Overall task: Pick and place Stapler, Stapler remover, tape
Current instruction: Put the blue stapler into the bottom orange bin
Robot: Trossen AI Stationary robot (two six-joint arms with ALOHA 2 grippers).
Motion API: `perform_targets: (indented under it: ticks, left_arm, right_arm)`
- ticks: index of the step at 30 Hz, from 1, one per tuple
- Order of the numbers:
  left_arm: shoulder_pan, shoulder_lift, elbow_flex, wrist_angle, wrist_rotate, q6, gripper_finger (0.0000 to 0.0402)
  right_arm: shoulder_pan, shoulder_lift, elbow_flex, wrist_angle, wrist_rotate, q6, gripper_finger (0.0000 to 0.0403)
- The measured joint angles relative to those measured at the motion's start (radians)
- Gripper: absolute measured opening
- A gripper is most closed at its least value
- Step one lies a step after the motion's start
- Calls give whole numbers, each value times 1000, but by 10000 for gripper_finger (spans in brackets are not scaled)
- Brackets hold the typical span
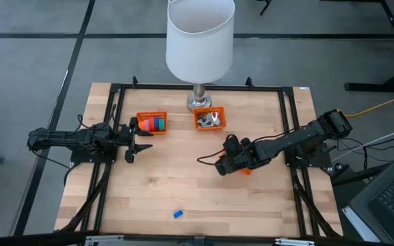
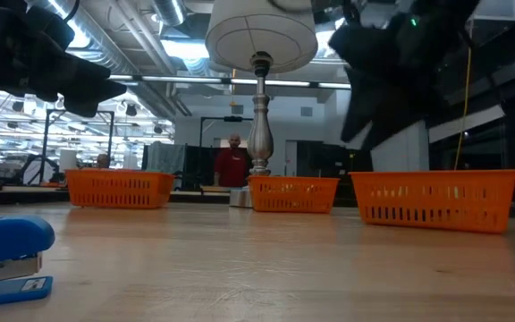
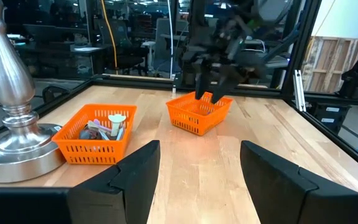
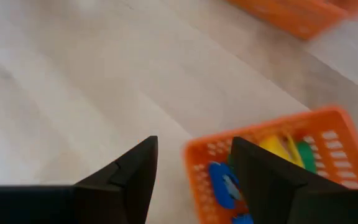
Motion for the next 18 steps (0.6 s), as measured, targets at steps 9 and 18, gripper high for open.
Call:
perform_targets:
  ticks: [9, 18]
  left_arm:
    - [0, 0, 0, 0, 0, 0, 219]
    - [0, 0, 0, 0, 0, 0, 219]
  right_arm:
    - [42, 0, 69, 81, -43, -76, 210]
    - [46, 0, 69, 137, -38, -76, 210]
